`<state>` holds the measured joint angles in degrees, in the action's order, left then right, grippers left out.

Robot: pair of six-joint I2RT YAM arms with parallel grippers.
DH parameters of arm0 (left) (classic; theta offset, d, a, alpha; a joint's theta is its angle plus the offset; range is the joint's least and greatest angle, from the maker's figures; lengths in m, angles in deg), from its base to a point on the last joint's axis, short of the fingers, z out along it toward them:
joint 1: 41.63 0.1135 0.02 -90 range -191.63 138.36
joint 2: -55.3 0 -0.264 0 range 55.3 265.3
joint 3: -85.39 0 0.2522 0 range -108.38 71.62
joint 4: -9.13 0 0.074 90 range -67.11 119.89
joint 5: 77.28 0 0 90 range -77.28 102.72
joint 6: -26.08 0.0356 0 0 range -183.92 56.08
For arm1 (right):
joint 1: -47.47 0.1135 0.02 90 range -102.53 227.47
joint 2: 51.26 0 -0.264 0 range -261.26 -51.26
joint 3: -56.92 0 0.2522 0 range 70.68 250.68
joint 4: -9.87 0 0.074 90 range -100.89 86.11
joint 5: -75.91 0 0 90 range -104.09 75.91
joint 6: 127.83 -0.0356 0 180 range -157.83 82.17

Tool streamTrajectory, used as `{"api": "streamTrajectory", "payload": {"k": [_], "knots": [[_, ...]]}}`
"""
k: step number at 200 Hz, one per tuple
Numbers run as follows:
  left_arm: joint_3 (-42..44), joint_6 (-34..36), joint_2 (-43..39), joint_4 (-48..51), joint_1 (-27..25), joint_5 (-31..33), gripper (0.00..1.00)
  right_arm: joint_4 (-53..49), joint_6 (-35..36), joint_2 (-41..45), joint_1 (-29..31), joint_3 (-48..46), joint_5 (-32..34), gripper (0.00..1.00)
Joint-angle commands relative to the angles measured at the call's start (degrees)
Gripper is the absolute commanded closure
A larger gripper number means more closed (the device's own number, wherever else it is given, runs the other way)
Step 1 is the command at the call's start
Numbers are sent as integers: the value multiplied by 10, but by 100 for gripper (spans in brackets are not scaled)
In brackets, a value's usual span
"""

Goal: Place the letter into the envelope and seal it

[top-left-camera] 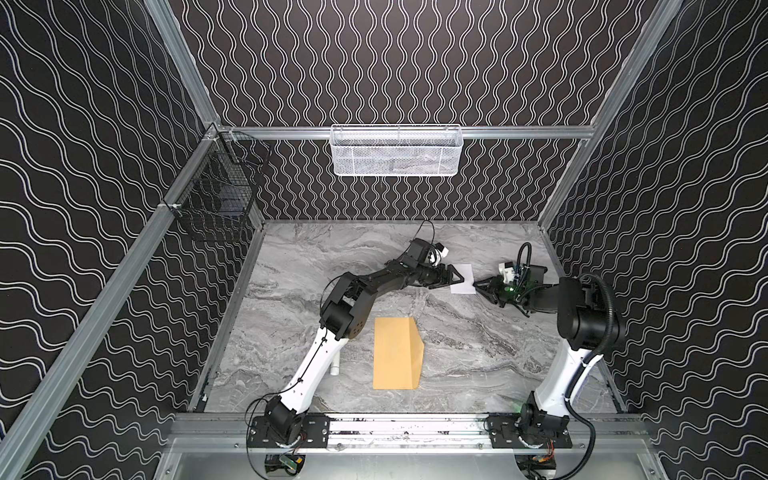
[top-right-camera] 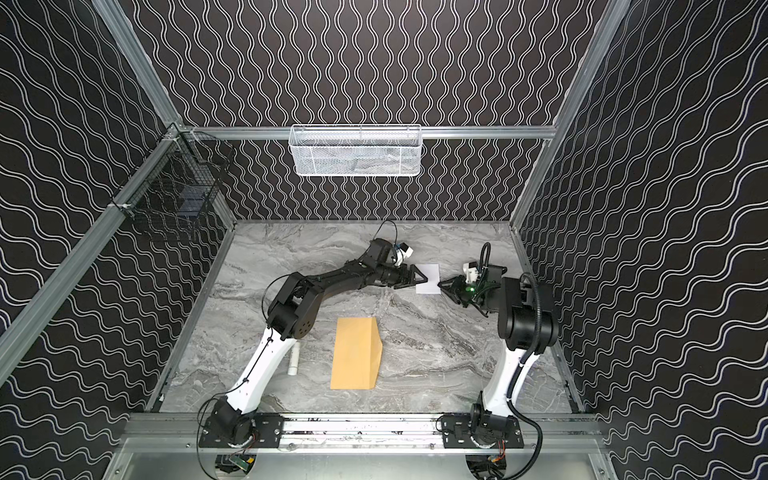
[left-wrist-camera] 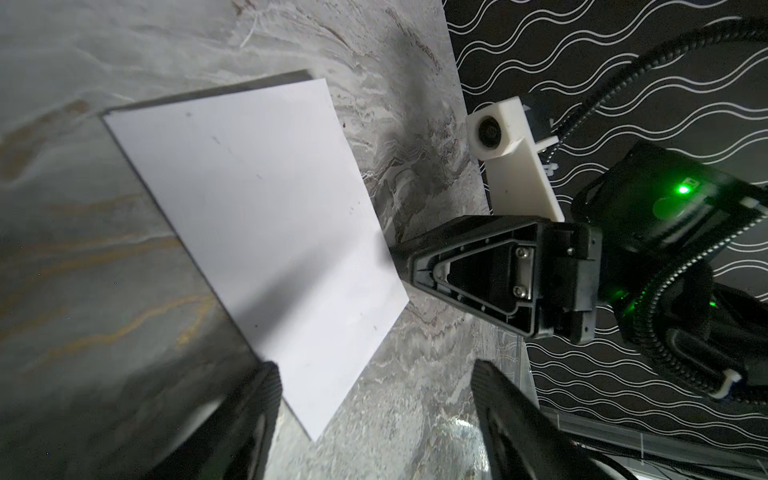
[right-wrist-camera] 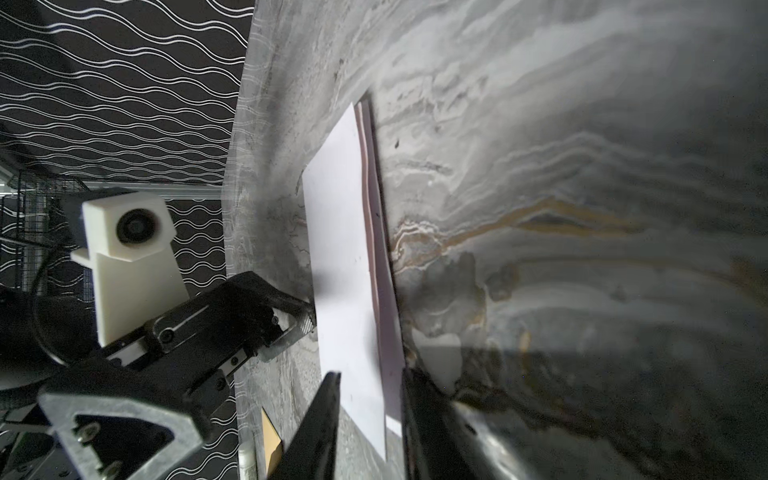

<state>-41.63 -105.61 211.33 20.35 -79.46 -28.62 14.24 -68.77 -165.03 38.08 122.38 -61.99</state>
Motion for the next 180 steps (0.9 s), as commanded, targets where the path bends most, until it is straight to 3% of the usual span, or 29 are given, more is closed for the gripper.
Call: {"api": "streamTrajectory", "payload": {"k": [1,84,158,180], "knots": [[2,-7,7,24,-1,5,23,24,-15,-1,2,-1,-14,73],[21,-15,7,9,-4,-1,24,36,-27,-8,14,7,-16,76],[86,-13,-57,-11,13,10,24,57,-37,18,16,-18,-8,99],[107,-26,-71,-26,31,4,24,92,-49,40,15,-38,-16,100]]}}
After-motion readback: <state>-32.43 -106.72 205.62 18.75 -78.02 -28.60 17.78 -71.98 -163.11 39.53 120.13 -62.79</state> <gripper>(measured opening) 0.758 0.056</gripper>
